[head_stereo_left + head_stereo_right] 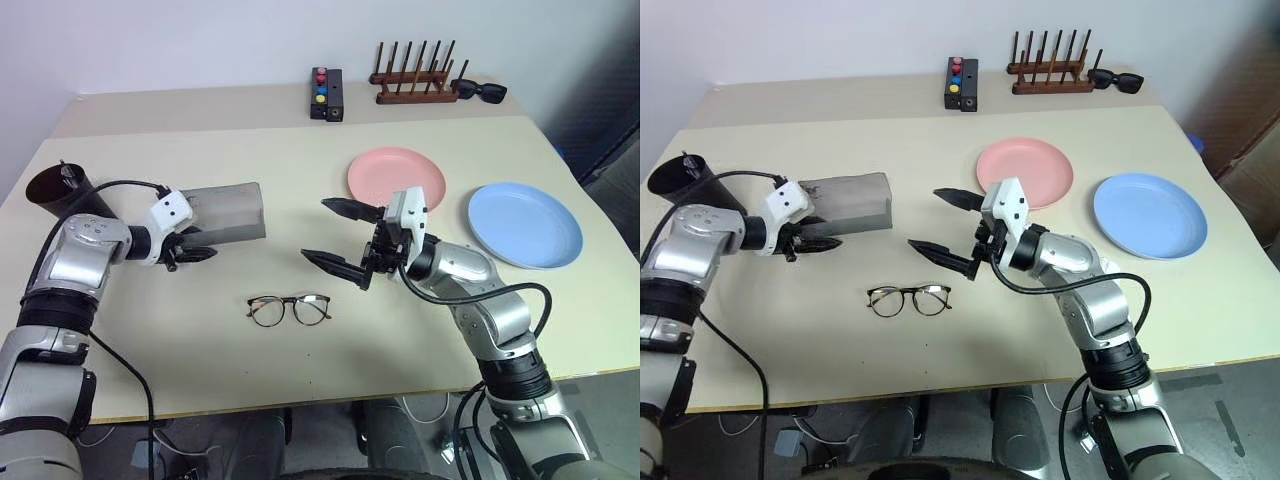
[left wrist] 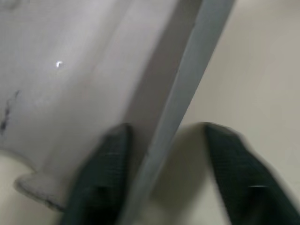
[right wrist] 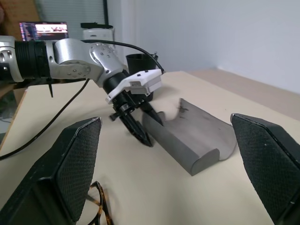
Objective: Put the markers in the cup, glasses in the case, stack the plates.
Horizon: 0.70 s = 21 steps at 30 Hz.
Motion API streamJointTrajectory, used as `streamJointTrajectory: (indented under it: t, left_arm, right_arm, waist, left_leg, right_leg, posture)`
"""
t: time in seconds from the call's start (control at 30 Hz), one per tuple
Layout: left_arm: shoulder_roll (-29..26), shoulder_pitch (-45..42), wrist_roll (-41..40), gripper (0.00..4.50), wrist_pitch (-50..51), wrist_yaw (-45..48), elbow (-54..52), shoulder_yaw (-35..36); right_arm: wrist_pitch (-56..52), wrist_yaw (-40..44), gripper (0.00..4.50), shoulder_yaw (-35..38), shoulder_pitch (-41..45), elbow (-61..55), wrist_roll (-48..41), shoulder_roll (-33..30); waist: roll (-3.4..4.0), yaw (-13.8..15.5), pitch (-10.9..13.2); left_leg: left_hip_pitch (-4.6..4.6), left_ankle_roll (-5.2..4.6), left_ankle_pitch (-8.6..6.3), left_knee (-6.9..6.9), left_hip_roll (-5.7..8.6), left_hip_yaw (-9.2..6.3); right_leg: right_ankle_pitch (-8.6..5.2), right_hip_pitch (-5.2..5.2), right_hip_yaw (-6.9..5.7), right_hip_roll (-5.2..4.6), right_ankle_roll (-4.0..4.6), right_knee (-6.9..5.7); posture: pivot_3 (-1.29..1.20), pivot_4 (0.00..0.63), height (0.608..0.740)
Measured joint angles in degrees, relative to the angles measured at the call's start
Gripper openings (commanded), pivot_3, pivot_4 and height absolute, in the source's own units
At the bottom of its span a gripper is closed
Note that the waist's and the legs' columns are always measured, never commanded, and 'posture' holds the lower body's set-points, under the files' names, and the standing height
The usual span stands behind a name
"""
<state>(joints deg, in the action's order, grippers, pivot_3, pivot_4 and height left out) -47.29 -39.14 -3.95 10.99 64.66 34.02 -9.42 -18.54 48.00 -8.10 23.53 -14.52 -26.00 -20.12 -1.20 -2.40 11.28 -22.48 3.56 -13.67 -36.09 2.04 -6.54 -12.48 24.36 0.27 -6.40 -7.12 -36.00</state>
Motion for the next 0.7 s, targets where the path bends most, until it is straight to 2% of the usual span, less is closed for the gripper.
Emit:
streamJointTrajectory:
  t: [0.03, 0.07, 0.2, 0.43, 0.57, 0.7]
  left_arm:
    - [0.22, 0.00, 0.03, 0.20, -0.50, 0.36, 0.02, 0.00]
    - [0.53, 0.00, 0.00, 0.09, -0.87, 0.56, 0.02, 0.11]
    - [1.39, 0.30, -0.26, 0.09, -1.55, 1.64, -0.78, 0.42]
    - [4.19, 3.22, -4.53, 0.09, -0.16, 8.20, -14.90, 0.81]
    - [4.83, 4.24, -4.57, 0.09, 0.92, 11.31, -20.03, -2.09]
    - [4.96, 4.69, -2.90, 0.09, 0.80, 12.58, -20.55, -4.73]
  right_arm:
    - [-0.04, -0.17, 4.50, 0.00, -0.04, -0.04, 0.00, -0.16]
    - [-0.11, -0.38, 4.50, 0.02, -0.07, -0.10, 0.00, -0.24]
    - [-0.40, -0.70, 4.50, 0.02, -0.11, -0.77, -0.01, -0.54]
    - [-1.11, -1.53, 4.50, 0.15, -0.12, -1.39, -0.02, -1.38]
    - [-1.29, -2.05, 4.50, 0.41, -0.51, -2.19, -0.03, -1.71]
    - [-1.71, -2.70, 4.50, 0.50, -1.28, -3.42, -0.04, -1.78]
  waist:
    - [0.00, 0.01, 0.00]
    - [0.00, 0.02, 0.00]
    - [0.00, 0.04, 0.00]
    - [0.00, 0.21, 0.00]
    - [0.00, -0.05, 0.01]
    - [0.00, 0.00, 0.01]
  left_leg:
    - [0.00, 0.00, 0.00, 0.00, 0.00, 0.00]
    - [0.00, 0.00, 0.00, 0.00, 0.00, 0.00]
    - [-0.01, 0.00, 0.00, -0.02, 0.00, -0.01]
    - [-0.04, 0.00, 0.00, -0.04, 0.01, -0.01]
    - [-0.02, 0.00, 0.00, -0.01, 0.00, 0.00]
    - [-0.02, -0.01, 0.00, -0.03, 0.01, 0.00]
  right_leg:
    - [0.00, 0.00, 0.00, -0.01, 0.00, 0.00]
    - [0.00, 0.00, 0.00, -0.01, 0.00, 0.00]
    - [0.00, 0.00, 0.00, -0.01, 0.00, 0.00]
    - [0.00, 0.00, 0.00, -0.03, 0.00, 0.00]
    - [0.00, 0.00, 0.00, -0.03, 0.01, 0.00]
    - [0.00, 0.00, 0.01, -0.02, 0.01, 0.00]
  posture:
    - [0.00, 0.150, 0.734]
    - [0.00, 0.150, 0.734]
    - [0.00, 0.150, 0.734]
    - [0.00, 0.150, 0.734]
    - [0.00, 0.150, 0.734]
    - [0.00, 0.150, 0.734]
